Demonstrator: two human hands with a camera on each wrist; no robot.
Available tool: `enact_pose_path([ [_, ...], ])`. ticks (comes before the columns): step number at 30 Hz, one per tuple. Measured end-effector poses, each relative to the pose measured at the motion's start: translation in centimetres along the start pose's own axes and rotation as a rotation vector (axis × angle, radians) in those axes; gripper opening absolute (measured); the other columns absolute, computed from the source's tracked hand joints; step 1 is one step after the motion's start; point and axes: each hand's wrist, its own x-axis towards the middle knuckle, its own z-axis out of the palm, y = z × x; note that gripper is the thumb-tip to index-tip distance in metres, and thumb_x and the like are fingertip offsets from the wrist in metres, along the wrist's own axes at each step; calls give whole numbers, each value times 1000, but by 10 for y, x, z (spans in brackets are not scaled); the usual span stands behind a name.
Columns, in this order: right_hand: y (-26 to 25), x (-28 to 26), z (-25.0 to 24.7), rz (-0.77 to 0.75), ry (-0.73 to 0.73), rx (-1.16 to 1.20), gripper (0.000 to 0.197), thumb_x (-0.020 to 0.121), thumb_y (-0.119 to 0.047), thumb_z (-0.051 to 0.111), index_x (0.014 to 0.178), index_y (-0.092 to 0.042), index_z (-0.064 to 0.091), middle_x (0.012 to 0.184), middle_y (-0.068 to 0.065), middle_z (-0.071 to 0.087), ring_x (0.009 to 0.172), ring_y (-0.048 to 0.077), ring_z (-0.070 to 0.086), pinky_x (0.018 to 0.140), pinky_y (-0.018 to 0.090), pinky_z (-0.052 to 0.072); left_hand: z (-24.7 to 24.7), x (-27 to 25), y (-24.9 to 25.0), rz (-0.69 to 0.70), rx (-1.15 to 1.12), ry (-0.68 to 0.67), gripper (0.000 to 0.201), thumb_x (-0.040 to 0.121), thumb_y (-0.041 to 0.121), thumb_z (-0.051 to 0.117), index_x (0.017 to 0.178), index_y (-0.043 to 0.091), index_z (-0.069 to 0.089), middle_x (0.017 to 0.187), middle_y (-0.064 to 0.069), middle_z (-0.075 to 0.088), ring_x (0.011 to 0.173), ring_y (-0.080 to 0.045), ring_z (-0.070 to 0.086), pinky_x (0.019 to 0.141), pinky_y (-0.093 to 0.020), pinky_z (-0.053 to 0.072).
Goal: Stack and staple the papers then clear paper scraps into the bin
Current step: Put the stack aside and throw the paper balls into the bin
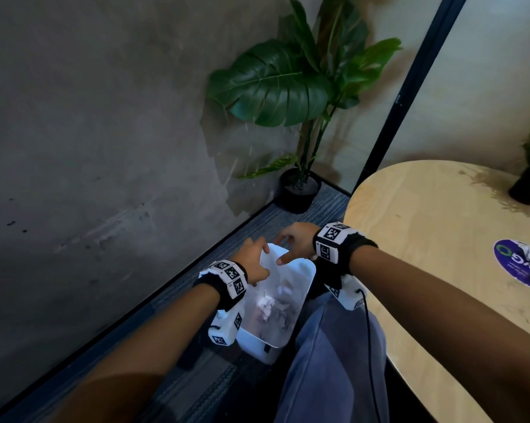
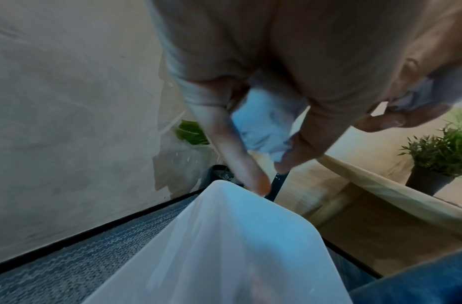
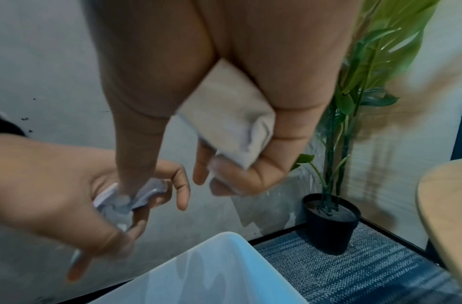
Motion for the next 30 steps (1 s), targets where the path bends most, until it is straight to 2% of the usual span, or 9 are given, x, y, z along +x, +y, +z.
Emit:
enact_pose_path([
  [3, -1, -3, -2, 17, 41, 2, 51, 82, -41, 67, 127, -18, 57, 128, 3, 58, 114, 20, 57, 79, 23, 39, 3, 4, -2, 10, 0, 1, 56, 71, 17, 76, 116, 14, 43, 118, -9, 30, 81, -30, 59, 64, -39, 59],
  [5, -1, -3, -2, 36, 57, 21, 44, 86, -40, 63, 124, -19, 59, 127, 2, 58, 115, 20, 56, 80, 23, 38, 7, 6, -4, 10, -27, 1, 59, 71, 27, 77, 117, 15, 42, 117, -7, 28, 87, -28, 58, 75, -36, 55],
  [8, -1, 1, -1, 34, 91, 55, 32, 90, -32, 58, 119, -17, 61, 127, 5, 59, 113, 21, 57, 85, 25, 41, 11, 12, -8, 0, -52, 11, 44, 84, 33, 64, 120, 14, 46, 122, -8, 36, 102, -30, 58, 91, -34, 48],
  [10, -1, 2, -1, 17, 124, 98, 28, 92, -19, 53, 118, -14, 61, 126, 7, 60, 113, 23, 57, 82, 22, 40, 12, 16, -9, 7, -87, 5, 36, 93, 29, 51, 126, 12, 49, 132, -13, 45, 114, -30, 54, 99, -34, 43],
  [14, -5, 3, -3, -53, 173, 203, 35, 90, 1, 42, 118, -9, 61, 114, 15, 63, 92, 21, 57, 73, 19, 36, 8, 12, -7, 17, -143, -21, 44, 102, 25, 29, 145, 14, 33, 150, -11, 36, 138, -25, 35, 111, -29, 26],
  [20, 11, -15, -11, -46, 318, 280, 37, 90, 5, 38, 113, -9, 64, 90, 4, 53, 88, 23, 51, 83, 32, 45, 5, 14, 0, 36, -107, -14, 44, 102, 24, 31, 144, 11, 32, 148, -12, 40, 136, -25, 39, 108, -28, 28],
  [23, 39, -31, -13, -9, 370, 328, 35, 92, 3, 38, 111, -8, 64, 106, 13, 60, 92, 25, 55, 76, 27, 40, 8, 14, 15, 94, -71, -18, 37, 100, 20, 39, 135, 12, 46, 132, -14, 55, 121, -27, 52, 100, -27, 37],
  [25, 62, -45, -12, 47, 394, 349, 31, 95, -2, 39, 114, -8, 62, 104, 10, 56, 87, 20, 52, 73, 25, 40, 9, 13, 31, 158, -46, -24, 30, 97, 16, 45, 124, 11, 57, 124, -12, 61, 114, -27, 57, 97, -29, 41],
  [30, 122, -93, 4, 237, 485, 447, 28, 96, -11, 41, 119, -16, 56, 100, 8, 55, 81, 24, 54, 74, 35, 46, 8, 11, 91, 369, 7, -31, 22, 94, 11, 51, 111, 8, 63, 111, -9, 67, 105, -21, 62, 93, -30, 47],
])
